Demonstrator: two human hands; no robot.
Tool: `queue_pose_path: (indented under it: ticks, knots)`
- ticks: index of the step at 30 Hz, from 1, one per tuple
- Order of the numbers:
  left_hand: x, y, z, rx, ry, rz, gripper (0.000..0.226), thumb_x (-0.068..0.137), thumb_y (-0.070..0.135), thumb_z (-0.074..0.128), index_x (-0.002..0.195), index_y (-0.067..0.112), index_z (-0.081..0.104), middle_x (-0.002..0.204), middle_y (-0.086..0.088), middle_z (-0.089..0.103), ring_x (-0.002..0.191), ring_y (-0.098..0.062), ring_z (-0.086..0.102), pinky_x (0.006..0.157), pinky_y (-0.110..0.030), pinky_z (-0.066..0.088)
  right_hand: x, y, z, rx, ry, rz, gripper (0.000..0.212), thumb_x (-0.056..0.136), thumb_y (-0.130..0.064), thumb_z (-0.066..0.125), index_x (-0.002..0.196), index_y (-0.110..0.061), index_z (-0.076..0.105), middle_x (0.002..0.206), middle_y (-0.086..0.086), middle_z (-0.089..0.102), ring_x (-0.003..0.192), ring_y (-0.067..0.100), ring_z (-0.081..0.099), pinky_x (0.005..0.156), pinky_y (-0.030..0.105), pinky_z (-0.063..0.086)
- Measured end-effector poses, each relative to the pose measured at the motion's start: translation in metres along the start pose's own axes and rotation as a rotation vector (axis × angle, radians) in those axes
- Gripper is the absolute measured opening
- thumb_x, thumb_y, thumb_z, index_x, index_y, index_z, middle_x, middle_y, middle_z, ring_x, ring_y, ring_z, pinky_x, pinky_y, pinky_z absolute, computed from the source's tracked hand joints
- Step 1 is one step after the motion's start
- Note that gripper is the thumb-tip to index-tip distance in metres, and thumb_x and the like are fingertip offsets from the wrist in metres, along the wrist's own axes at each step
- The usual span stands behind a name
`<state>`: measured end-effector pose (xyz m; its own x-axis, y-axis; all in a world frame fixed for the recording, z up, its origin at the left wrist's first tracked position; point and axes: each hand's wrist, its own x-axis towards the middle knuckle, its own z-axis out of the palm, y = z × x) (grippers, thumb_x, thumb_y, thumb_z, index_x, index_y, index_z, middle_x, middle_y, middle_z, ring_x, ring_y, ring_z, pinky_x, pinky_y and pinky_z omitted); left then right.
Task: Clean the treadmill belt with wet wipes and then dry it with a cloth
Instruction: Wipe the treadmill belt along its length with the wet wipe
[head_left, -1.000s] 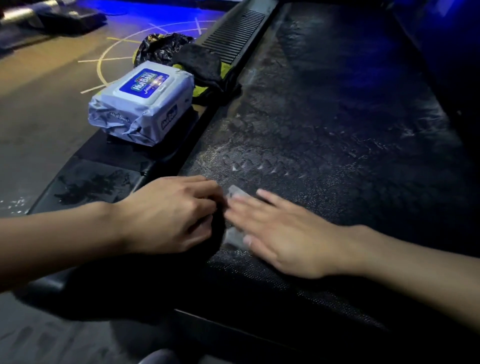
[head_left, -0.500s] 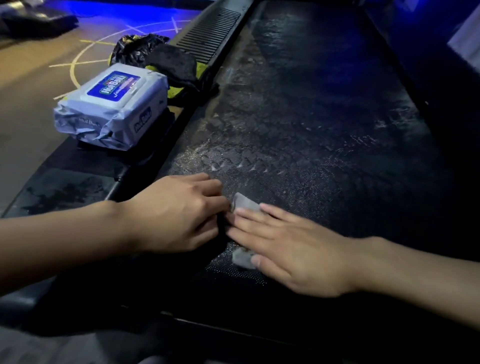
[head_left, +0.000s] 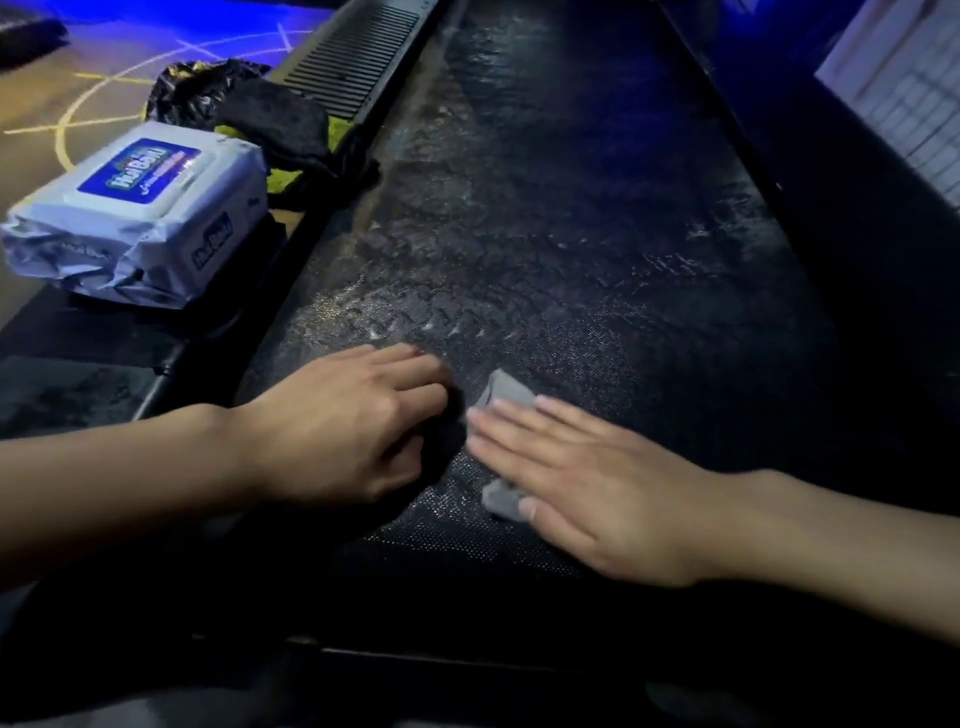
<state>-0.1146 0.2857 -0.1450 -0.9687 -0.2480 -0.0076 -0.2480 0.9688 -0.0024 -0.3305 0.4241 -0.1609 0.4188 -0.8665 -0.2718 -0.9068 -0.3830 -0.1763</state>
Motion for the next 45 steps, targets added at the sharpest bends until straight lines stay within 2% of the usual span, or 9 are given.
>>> queue_pose_path:
  ticks: [4,13,17,20,27,30,33,41,45]
  knots:
    - [0.006,0.003,0.001,0.011,-0.025,0.001,0.044,0.082,0.037,0.041,0.121,0.025,0.056,0.117,0.005,0.054,0.102,-0.021,0.053,0.085,-0.04,0.048,0.001,0.014,-0.003,0.007,0.058,0.093,0.059,0.105,-0.044,0.012,0.159,-0.026,-0.005,0.164,-0.012,-0.017,0.145,0.0,-0.027,0.123,0.037,-0.009]
    - [0.019,0.017,0.009,0.029,-0.015,0.027,0.048,0.093,0.058,0.035,0.116,0.02,0.053,0.138,0.001,0.049,0.126,-0.023,0.047,0.096,-0.044,0.043,-0.02,0.02,-0.001,-0.01,0.036,0.161,0.062,0.101,-0.05,0.004,0.157,-0.028,-0.01,0.163,-0.012,-0.021,0.144,-0.001,-0.029,0.123,0.038,-0.009]
    - [0.021,0.021,0.022,-0.034,-0.099,0.019,0.063,0.097,0.057,0.013,0.154,0.03,0.012,0.164,-0.001,0.005,0.151,-0.018,-0.002,0.12,-0.044,0.008,-0.031,0.012,0.007,0.031,0.013,0.162,0.061,0.103,-0.046,0.01,0.158,-0.026,-0.009,0.162,-0.009,-0.023,0.144,0.001,-0.03,0.122,0.033,-0.013]
    - [0.022,0.021,0.025,-0.072,-0.142,0.008,0.064,0.094,0.059,0.002,0.153,0.037,-0.011,0.162,0.006,-0.017,0.147,-0.011,-0.023,0.121,-0.044,-0.006,-0.034,0.028,0.004,0.005,0.03,0.191,0.063,0.101,-0.05,0.005,0.158,-0.027,-0.007,0.163,-0.011,-0.02,0.144,-0.001,-0.029,0.123,0.036,-0.009]
    - [0.034,0.028,0.015,0.023,-0.087,0.008,0.065,0.093,0.066,0.016,0.146,0.031,0.032,0.154,-0.001,0.03,0.144,-0.024,0.025,0.112,-0.05,0.026,-0.047,0.024,0.008,0.023,0.017,0.174,0.06,0.102,-0.047,0.006,0.158,-0.029,-0.008,0.163,-0.012,-0.021,0.144,-0.002,-0.029,0.122,0.035,-0.013]
    - [0.044,0.032,0.013,-0.019,-0.053,0.025,0.06,0.093,0.066,0.02,0.133,0.028,0.044,0.153,0.0,0.032,0.142,-0.021,0.027,0.112,-0.047,0.027,-0.049,0.035,0.007,0.023,0.073,0.315,0.067,0.097,-0.051,-0.001,0.158,-0.026,-0.008,0.164,-0.01,-0.019,0.144,0.0,-0.028,0.123,0.04,-0.006]
    - [0.053,0.04,0.016,-0.072,-0.019,0.076,0.057,0.09,0.058,0.034,0.127,0.017,0.049,0.153,0.0,0.037,0.143,-0.016,0.031,0.113,-0.043,0.031,-0.058,0.017,0.017,0.034,0.049,0.209,0.063,0.1,-0.048,0.005,0.158,-0.026,-0.005,0.164,-0.009,-0.017,0.146,0.002,-0.026,0.122,0.035,-0.012]
    - [0.075,0.056,0.009,0.063,0.018,0.06,0.048,0.087,0.06,0.034,0.111,0.024,0.055,0.101,0.001,0.048,0.094,-0.023,0.047,0.084,-0.042,0.041,-0.082,0.021,0.021,0.057,0.074,0.235,0.063,0.101,-0.047,0.01,0.159,-0.024,0.002,0.165,-0.008,-0.012,0.148,0.003,-0.021,0.122,0.035,-0.01]
    - [0.084,0.06,0.011,-0.026,-0.011,0.113,0.048,0.083,0.049,0.039,0.115,0.017,0.052,0.124,-0.004,0.049,0.118,-0.024,0.049,0.101,-0.042,0.039,-0.091,0.042,0.019,0.055,0.083,0.291,0.062,0.102,-0.048,0.006,0.159,-0.025,-0.001,0.164,-0.011,-0.013,0.146,-0.001,-0.023,0.122,0.037,-0.008]
